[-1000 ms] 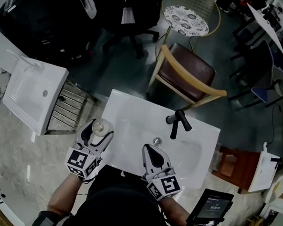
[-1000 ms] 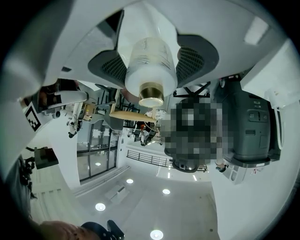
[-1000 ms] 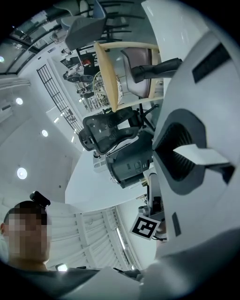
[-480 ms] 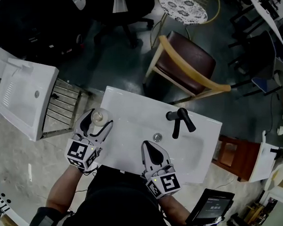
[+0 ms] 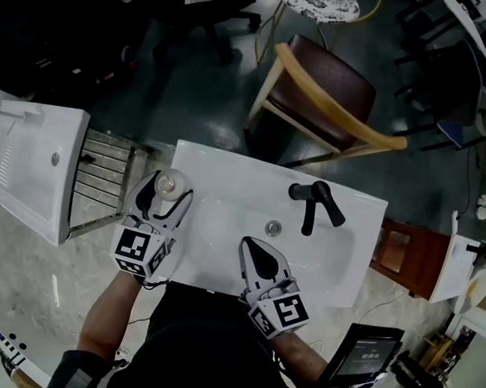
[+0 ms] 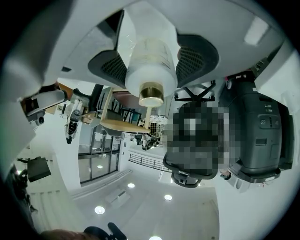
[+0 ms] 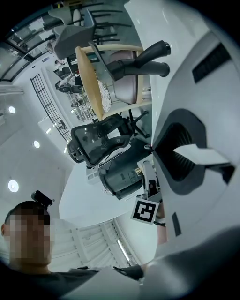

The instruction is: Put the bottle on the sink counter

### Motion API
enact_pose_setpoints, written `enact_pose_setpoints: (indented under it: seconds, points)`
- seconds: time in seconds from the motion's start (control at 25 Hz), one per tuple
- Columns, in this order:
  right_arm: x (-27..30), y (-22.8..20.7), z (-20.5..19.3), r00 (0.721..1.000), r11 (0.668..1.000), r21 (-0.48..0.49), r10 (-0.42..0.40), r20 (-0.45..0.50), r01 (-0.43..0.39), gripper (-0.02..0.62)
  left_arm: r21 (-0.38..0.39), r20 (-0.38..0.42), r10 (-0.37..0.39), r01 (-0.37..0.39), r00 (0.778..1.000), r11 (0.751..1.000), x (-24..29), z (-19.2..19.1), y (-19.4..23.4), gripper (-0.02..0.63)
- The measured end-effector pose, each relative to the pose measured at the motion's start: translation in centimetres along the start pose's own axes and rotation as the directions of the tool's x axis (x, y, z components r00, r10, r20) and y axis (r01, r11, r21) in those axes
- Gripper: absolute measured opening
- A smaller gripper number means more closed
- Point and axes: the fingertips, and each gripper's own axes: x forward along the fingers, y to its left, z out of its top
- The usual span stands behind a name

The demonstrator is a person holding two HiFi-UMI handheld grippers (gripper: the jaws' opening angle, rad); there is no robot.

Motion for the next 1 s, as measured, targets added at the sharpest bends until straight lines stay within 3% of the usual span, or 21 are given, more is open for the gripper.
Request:
enact_pose_setpoints:
  seconds: [1.0]
  points:
    - [1.5, -1.6, -2.1, 0.998, 0.998, 0.052, -0.032, -0.051, 0.035, -0.005, 0.043, -0.040, 0.001, 0.001, 0.999, 0.999, 5.8, -3.5, 1.9, 0.328]
